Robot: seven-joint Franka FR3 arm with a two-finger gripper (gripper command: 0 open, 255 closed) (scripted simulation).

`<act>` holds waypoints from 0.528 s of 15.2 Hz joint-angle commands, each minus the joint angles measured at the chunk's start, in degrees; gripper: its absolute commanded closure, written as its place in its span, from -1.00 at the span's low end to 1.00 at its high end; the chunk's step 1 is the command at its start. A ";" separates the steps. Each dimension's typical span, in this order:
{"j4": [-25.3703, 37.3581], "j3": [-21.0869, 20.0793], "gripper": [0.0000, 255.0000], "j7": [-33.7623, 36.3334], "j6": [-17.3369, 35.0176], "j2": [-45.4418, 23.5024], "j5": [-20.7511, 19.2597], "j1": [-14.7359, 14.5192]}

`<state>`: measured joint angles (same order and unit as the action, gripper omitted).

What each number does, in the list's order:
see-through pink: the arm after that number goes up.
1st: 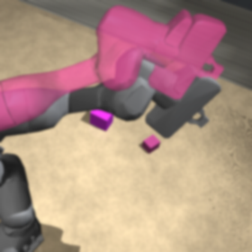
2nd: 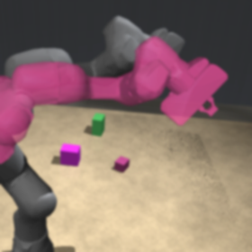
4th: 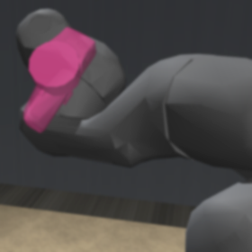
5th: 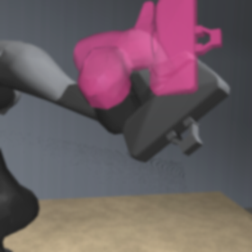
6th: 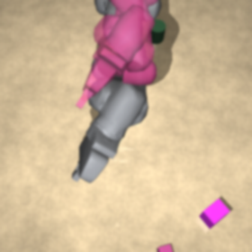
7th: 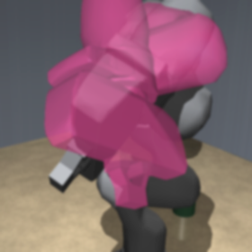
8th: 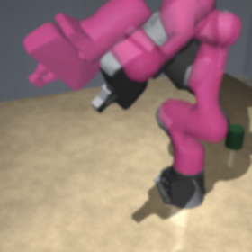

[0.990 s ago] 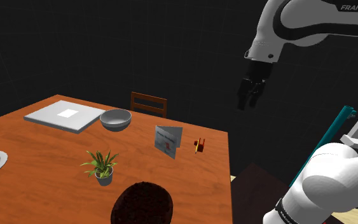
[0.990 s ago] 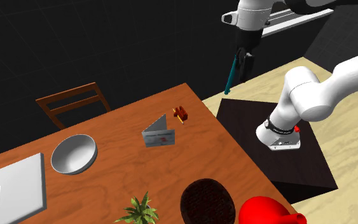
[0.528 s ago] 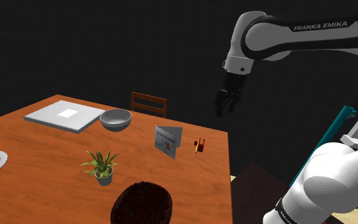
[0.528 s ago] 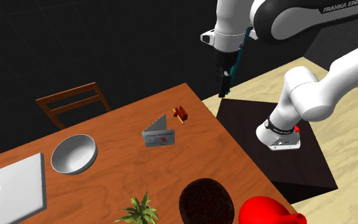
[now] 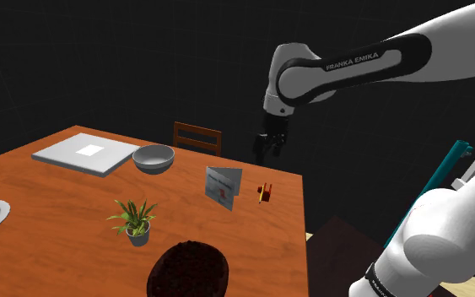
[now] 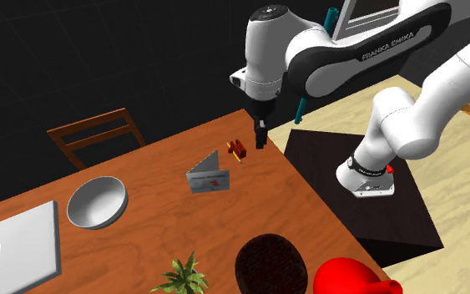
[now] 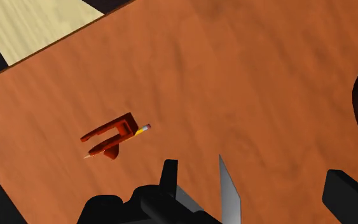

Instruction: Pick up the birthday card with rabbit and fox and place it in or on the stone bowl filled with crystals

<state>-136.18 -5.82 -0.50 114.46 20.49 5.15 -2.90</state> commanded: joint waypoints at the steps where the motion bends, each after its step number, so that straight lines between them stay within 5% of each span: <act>1: 1.37 -0.96 -1.00 0.61 3.20 -4.10 -0.87 -0.18; 8: 9.19 -3.53 -1.00 4.04 11.69 -19.40 -6.10 -0.84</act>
<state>-128.11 -9.13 3.13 125.13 3.05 -0.05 -3.68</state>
